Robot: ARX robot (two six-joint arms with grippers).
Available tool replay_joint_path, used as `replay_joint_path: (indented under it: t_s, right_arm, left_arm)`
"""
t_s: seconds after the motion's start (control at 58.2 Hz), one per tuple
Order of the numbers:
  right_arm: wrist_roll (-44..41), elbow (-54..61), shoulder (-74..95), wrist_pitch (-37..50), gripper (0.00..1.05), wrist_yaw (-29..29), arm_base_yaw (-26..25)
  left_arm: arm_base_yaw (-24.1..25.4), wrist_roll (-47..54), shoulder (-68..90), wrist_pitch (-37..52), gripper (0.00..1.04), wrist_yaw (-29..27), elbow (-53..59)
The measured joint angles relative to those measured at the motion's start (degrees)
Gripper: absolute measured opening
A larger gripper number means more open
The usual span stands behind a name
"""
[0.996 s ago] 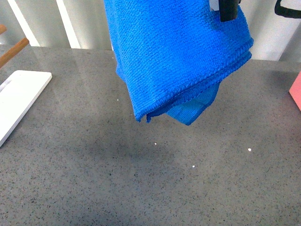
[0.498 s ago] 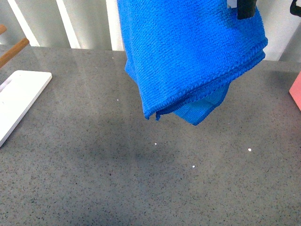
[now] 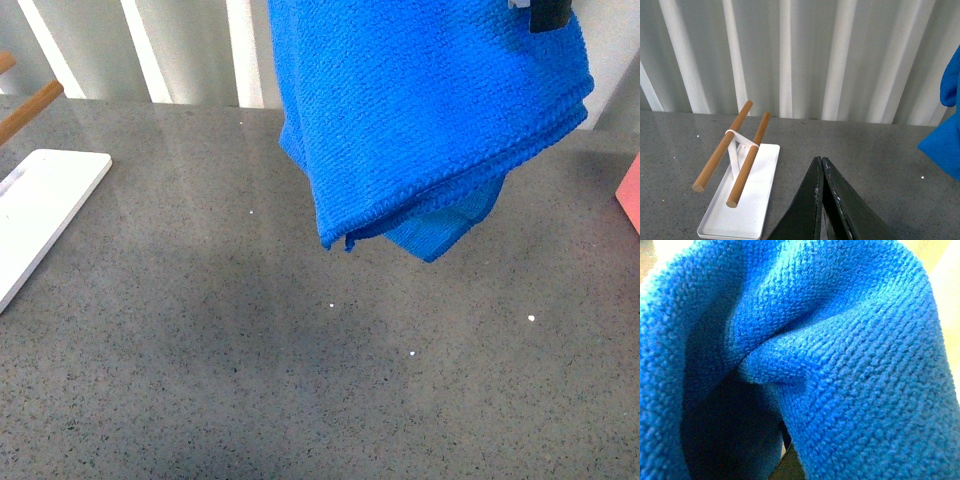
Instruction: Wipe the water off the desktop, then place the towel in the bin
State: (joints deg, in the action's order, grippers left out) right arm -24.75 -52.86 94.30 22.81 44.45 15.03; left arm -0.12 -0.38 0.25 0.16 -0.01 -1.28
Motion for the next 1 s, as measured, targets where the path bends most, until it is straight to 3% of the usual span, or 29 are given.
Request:
replay_joint_path:
  t_s: [0.137,0.189,0.309,0.447,0.687,0.807,0.996]
  right_arm:
    - [0.0,0.3,-0.2,0.0,0.03,-0.2,-0.3]
    - [0.3,0.7,-0.3,0.3,0.03,-0.5,-0.5]
    - [0.5,1.0,-0.5,0.4,0.03,-3.4,-1.0]
    - [-3.5,1.0,-0.4,-5.4,0.03,-12.3,-2.0]
    - [-18.9,1.8,1.0,-27.6,0.03,-23.9,-8.0]
    - [-21.9,-1.0,6.7,-34.3,0.03,-29.0,-8.6]
    - [-19.9,-2.8,15.3,-32.2,0.03,-31.0,-6.2]
  left_arm:
    - [0.0,0.0,0.0,-0.1,0.04,0.0,0.0]
    - [0.0,0.0,0.0,-0.1,0.10,0.0,0.0]
    - [0.0,0.0,0.0,-0.1,0.28,0.0,0.0]
    - [0.0,0.0,0.0,-0.1,0.48,0.0,0.0]
    - [0.0,0.1,0.0,-0.1,1.00,0.0,0.0]
    - [0.0,0.1,0.0,-0.1,0.98,0.0,0.0]
    - [0.0,0.1,0.0,-0.1,0.98,0.0,0.0]
